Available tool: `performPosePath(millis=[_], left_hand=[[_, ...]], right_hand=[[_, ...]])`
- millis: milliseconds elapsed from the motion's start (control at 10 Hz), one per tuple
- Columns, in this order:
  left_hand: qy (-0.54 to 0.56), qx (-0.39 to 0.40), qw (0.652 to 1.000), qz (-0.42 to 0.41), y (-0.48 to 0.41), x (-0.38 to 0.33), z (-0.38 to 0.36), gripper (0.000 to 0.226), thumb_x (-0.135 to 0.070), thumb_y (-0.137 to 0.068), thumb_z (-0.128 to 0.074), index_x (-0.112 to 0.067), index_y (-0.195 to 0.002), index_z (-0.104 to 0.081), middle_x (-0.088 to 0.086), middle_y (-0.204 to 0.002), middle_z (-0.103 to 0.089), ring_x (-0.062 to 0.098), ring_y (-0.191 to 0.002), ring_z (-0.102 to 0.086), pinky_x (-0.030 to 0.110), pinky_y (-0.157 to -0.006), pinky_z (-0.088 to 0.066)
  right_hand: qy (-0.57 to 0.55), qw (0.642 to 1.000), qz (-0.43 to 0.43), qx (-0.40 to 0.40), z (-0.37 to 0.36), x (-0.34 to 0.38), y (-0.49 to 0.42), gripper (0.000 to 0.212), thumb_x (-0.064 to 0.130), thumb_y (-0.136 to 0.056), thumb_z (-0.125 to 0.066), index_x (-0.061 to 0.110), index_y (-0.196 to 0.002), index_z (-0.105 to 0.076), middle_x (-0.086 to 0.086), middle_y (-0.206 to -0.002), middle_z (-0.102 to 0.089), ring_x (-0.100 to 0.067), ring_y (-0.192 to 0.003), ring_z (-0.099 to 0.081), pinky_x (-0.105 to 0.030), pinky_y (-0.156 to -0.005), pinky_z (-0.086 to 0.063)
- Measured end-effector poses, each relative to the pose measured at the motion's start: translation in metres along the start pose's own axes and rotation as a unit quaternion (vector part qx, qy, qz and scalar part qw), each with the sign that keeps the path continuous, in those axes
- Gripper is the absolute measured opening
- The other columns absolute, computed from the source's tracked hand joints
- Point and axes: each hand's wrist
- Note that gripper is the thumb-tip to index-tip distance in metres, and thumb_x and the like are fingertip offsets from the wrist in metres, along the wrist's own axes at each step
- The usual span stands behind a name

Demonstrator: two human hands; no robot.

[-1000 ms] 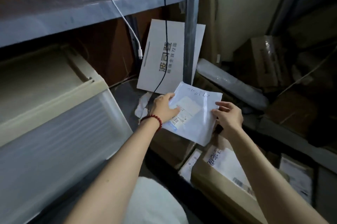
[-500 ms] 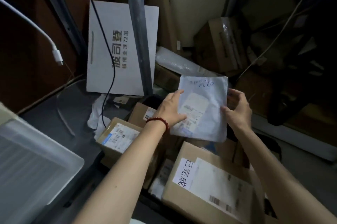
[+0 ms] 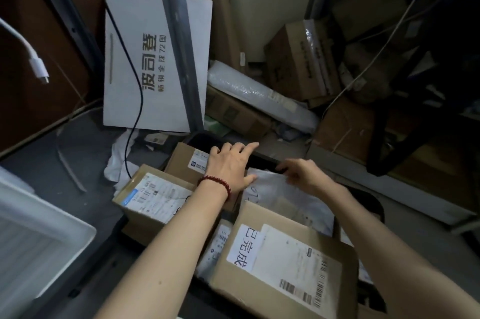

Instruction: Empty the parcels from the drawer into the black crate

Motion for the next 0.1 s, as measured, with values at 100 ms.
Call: performPosePath(millis=[100], left_hand=[[-0.052,-0.011,0.998,0.015,0.0170,0.0155,0.0095,0.060,-0.049,-0.092,-0.048,-0.029,-0.144,-0.028,0.002,-0.138,-0.047,0.024,-0.124,-0.043,0.043,-0.100,-0.033]], right_hand=[[0.035,0.999,0.015,-0.023,-0.0135,0.0197,0.0077,0.040,0.027,-0.091,-0.065,0.021,-0.130,-0.057,0.001,-0.130,-0.061,-0.017,-0.117,-0.058,-0.033,-0.092,-0.049]])
Point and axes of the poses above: each hand's wrist, its own y-axis away from the middle knuckle, its own z-axis out of the back of the hand, x = y × z
